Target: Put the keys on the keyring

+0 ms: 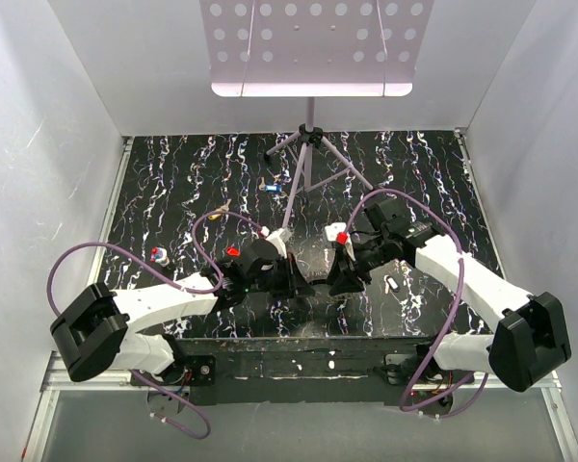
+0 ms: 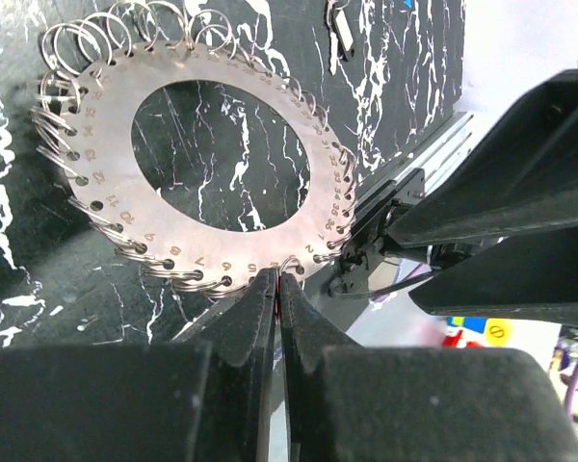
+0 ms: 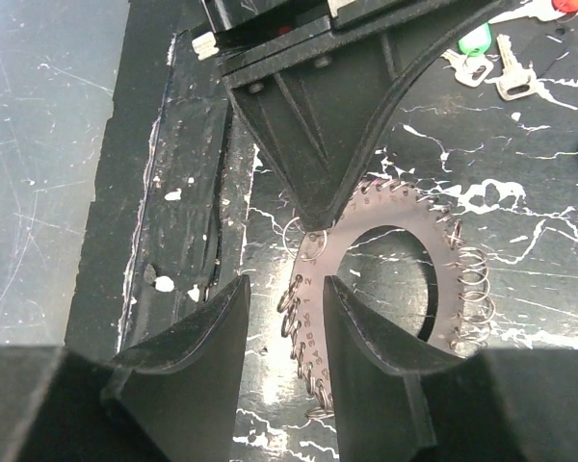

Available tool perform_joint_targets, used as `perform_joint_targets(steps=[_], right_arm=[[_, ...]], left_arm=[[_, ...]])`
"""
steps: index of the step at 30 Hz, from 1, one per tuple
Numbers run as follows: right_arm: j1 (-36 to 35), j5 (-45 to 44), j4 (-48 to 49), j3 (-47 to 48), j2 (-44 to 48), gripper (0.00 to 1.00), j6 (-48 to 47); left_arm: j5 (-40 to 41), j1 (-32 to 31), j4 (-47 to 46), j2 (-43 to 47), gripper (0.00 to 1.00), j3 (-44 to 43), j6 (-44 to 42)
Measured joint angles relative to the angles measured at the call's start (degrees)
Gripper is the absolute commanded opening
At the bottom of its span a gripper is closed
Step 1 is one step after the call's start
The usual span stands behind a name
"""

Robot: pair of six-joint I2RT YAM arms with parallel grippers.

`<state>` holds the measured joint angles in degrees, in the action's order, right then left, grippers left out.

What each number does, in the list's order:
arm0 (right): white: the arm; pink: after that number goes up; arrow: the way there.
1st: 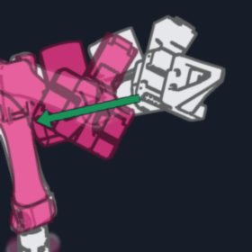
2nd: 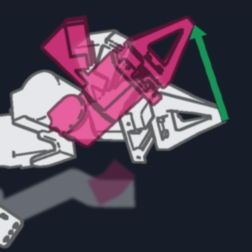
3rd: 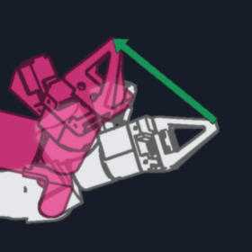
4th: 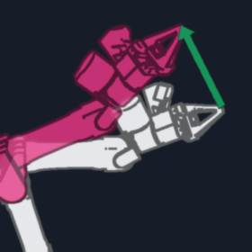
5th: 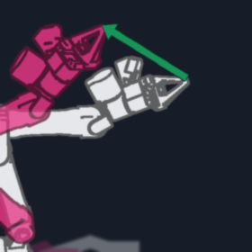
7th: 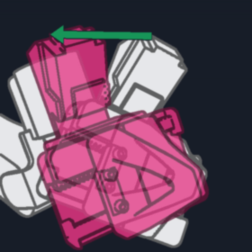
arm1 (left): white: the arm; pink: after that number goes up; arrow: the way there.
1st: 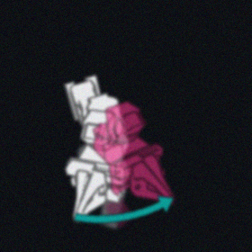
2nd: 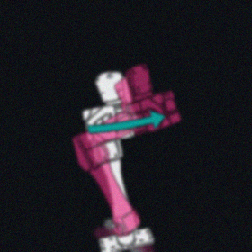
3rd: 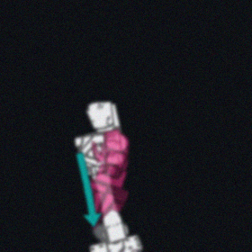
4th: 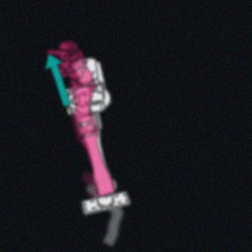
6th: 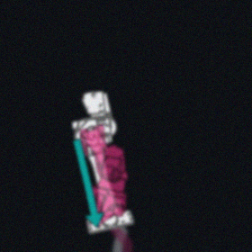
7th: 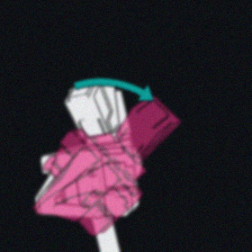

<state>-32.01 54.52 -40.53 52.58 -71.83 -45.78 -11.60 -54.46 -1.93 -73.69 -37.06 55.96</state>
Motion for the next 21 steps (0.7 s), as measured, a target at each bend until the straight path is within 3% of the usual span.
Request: perform_joint_targets(steps=[10, 21], right_arm=[[-1.68, -2.01, 1.53, -1.01, 1.68, 0.46, 0.59], [-10.34, -14.58, 6.34, -2.05, 4.81, 0.43, -0.72]], left_arm=[[0.17, 1.25, -0.07, -0.02, 0.00, 0.70, 16.11], [-2.99, 2.99, -1.66, -1.38, 0.00, 1.49, 35.10]])
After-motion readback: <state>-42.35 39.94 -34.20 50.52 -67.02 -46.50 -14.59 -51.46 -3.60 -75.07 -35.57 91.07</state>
